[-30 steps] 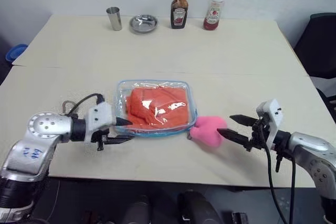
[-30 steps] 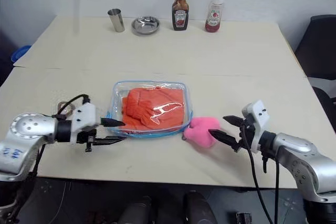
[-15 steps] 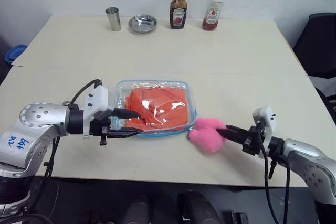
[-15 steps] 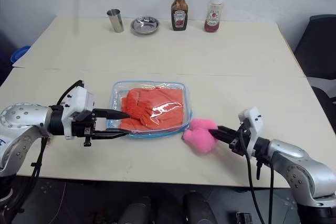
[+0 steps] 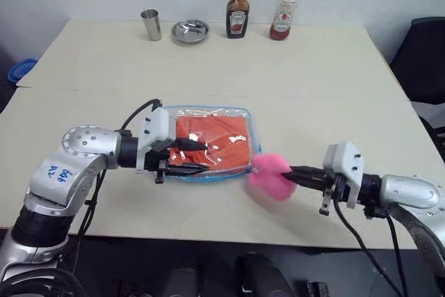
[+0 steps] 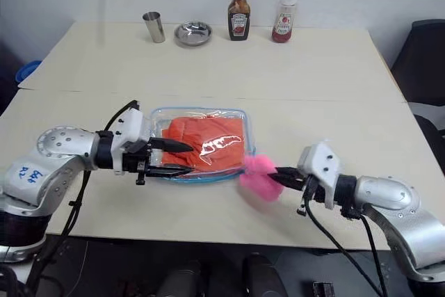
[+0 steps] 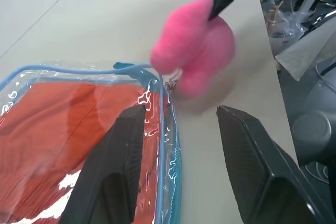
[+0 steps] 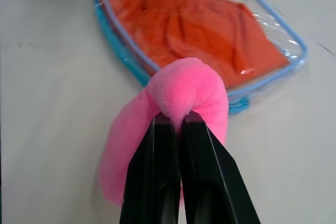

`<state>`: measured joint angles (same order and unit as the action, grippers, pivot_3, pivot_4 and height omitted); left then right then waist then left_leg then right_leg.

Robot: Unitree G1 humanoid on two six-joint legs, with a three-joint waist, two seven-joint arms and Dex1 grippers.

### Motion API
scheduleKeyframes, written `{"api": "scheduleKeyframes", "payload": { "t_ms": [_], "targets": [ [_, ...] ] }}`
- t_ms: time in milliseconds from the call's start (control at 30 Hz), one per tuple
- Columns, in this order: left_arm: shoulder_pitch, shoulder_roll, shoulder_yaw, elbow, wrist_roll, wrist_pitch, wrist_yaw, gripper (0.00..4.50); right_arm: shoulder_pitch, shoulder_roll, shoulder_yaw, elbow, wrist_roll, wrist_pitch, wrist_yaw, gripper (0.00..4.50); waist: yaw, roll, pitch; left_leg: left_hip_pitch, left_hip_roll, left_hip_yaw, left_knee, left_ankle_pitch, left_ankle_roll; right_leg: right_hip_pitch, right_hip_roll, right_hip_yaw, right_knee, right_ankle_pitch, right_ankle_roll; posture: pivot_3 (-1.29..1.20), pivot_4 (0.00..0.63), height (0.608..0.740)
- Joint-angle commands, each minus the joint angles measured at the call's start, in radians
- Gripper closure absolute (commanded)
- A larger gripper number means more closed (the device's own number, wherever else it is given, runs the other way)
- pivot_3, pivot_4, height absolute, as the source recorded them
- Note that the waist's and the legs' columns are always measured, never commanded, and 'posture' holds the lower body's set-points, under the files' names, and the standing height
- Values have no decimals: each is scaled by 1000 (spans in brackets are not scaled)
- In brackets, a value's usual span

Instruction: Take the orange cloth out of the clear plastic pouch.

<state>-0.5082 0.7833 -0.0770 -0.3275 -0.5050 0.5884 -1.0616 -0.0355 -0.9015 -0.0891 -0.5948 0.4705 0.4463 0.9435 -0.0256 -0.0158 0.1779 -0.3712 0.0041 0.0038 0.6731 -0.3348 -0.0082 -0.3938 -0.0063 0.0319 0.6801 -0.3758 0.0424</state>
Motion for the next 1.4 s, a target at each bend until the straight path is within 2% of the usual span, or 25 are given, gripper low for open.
{"api": "scheduleKeyframes", "payload": {
  "t_ms": [33, 133, 433, 567, 700, 767, 867, 1000, 1133, 1267, 1400],
  "targets": [
    [-34, -26, -43, 12, 17, -30, -25, 2210, -21, -21, 26, -35, -68, -118, 50, 4476, 0, 0, 0, 0, 0, 0, 1, 0, 0, 0, 0, 0, 0, 0, 0, 0, 150, 740],
    [-70, -61, -101, 42, 37, -45, -58, 2210, -49, -25, 70, -27, -156, -220, 66, 4476, -1, 0, 0, 0, 0, 0, 2, 0, 0, 0, 0, 0, 0, 0, 0, 0, 150, 740],
    [-186, -221, -287, 166, 151, -102, -103, 2210, -75, 0, 177, 7, -282, -408, 111, 4476, -1, 0, 0, -1, 0, 0, 4, 0, 0, 0, 0, 0, 1, 0, 0, 0, 150, 740],
    [-167, -239, -354, 170, 222, -146, -109, 2210, -85, 19, 211, 6, -306, -434, 106, 4476, -3, 0, 0, 0, 0, 0, 5, 0, 0, 0, 1, 1, 2, 0, 0, 0, 150, 740],
    [-146, -241, -362, 173, 236, -153, -125, 2210, -75, 18, 215, 13, -329, -452, 106, 4476, 0, 0, 0, 0, 0, 0, 6, 0, 0, 0, 0, 1, 3, 0, 0, 0, 150, 740],
    [-139, -244, -351, 176, 230, -151, -129, 2610, -66, 18, 212, 11, -329, -446, 104, 4500, 1, 0, 0, 0, 0, 0, 6, 0, 0, 1, 0, 1, 3, 0, 0, 0, 150, 740],
    [-132, -239, -344, 177, 238, -163, -135, 3405, -50, 10, 203, -3, -308, -408, 109, 3764, 1, 0, 0, 0, 0, 0, 7, 0, 0, 1, 0, 1, 3, 0, 0, 0, 150, 740],
    [-109, -225, -348, 170, 246, -180, -148, 4500, -45, 6, 159, -17, -283, -402, 101, 2438, -1, 0, 0, 0, 0, 0, 7, 0, 0, 1, 0, 1, 3, 0, 0, 0, 150, 740],
    [-90, -210, -358, 163, 276, -212, -146, 4500, -53, -22, 73, -33, -196, -355, 126, 1035, 1, 0, 0, 0, 0, -1, 7, 0, 0, 1, 0, 1, 3, 0, 0, 0, 150, 740],
    [-74, -201, -358, 149, 301, -256, -146, 4500, -147, -50, 49, 66, -182, -369, 166, 1035, -2, -1, 0, 0, 0, -1, 8, -1, 1, 2, 0, 0, 3, 0, 0, 0, 150, 740],
    [-67, -206, -351, 137, 305, -254, -135, 4500, -320, 11, 202, 272, -345, -559, 192, 1035, -5, -1, 0, 2, 0, 0, 7, -1, 1, 2, 0, 1, 4, 0, 0, 0, 150, 740]
  ]
}}
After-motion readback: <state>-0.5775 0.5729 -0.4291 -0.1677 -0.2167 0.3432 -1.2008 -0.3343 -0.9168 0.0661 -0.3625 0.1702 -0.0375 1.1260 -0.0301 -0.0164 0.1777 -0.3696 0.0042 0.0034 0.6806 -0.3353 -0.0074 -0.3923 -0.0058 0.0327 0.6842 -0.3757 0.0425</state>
